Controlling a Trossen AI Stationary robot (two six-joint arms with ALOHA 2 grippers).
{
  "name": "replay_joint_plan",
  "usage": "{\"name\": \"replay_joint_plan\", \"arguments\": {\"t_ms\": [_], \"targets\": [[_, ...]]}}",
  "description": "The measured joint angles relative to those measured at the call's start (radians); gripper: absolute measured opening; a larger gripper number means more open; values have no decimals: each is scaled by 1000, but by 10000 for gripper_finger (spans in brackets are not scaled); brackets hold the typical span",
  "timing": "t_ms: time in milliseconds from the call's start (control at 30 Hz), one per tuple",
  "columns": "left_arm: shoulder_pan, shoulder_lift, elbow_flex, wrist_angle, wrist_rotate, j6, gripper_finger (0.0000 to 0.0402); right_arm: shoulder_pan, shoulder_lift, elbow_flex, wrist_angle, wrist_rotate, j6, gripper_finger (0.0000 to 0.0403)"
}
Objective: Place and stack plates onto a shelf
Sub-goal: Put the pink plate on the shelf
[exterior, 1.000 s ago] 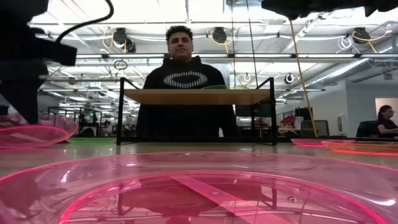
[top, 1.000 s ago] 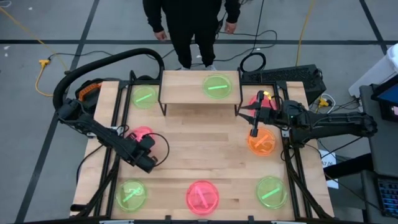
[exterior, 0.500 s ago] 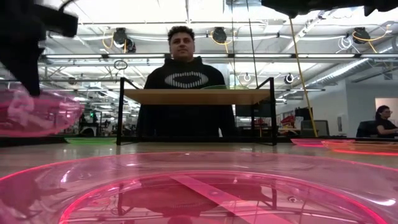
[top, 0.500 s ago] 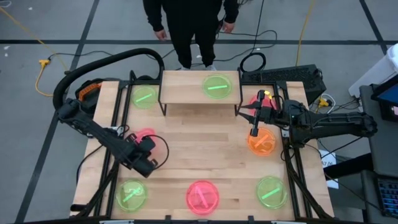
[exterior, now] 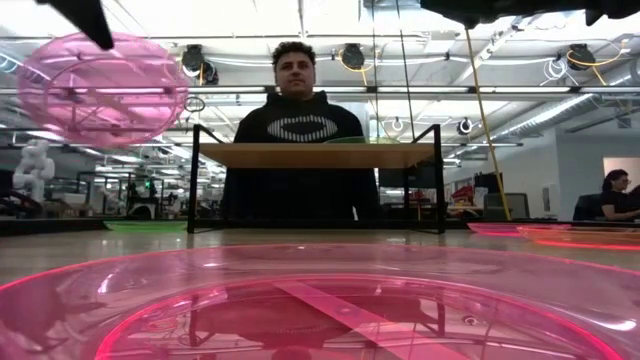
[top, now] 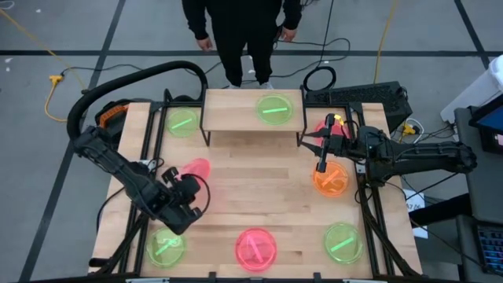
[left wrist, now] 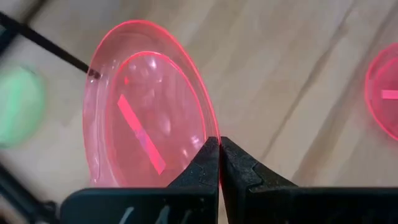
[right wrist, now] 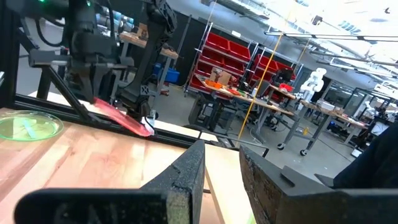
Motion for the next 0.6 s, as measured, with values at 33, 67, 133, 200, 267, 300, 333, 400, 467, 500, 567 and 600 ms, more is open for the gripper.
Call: {"name": "replay_joint_plan", "arguments": {"t_ms": [33, 67, 133, 200, 267, 300, 333, 400, 467, 500, 567, 600], "targets": [[6, 15, 23, -17, -8, 20, 0, 0, 0, 0, 0, 0, 0, 86], [14, 29, 44, -34, -11, 38, 0, 0, 0, 0, 0, 0, 0, 86], [29, 61, 85, -75, -24, 69, 0, 0, 0, 0, 0, 0, 1, 86], [45, 88, 126, -117, -40, 104, 0, 0, 0, 0, 0, 0, 5, 86], [60, 110, 160, -153, -56, 140, 0, 0, 0, 0, 0, 0, 6, 86], [69, 121, 175, -164, -67, 159, 0, 0, 0, 0, 0, 0, 7, 86], [78, 130, 188, -172, -80, 180, 0, 0, 0, 0, 0, 0, 8, 86], [95, 144, 211, -181, -95, 227, 0, 0, 0, 0, 0, 0, 11, 86], [110, 151, 226, -180, -113, 274, 0, 0, 0, 0, 0, 0, 11, 86], [115, 152, 228, -179, -125, 297, 0, 0, 0, 0, 2, 0, 12, 86], [131, 153, 228, -178, -139, 334, 0, 0, 0, 0, 12, 0, 12, 86], [140, 152, 228, -178, -139, 350, 0, 0, 0, 0, 18, 0, 14, 86]]}}
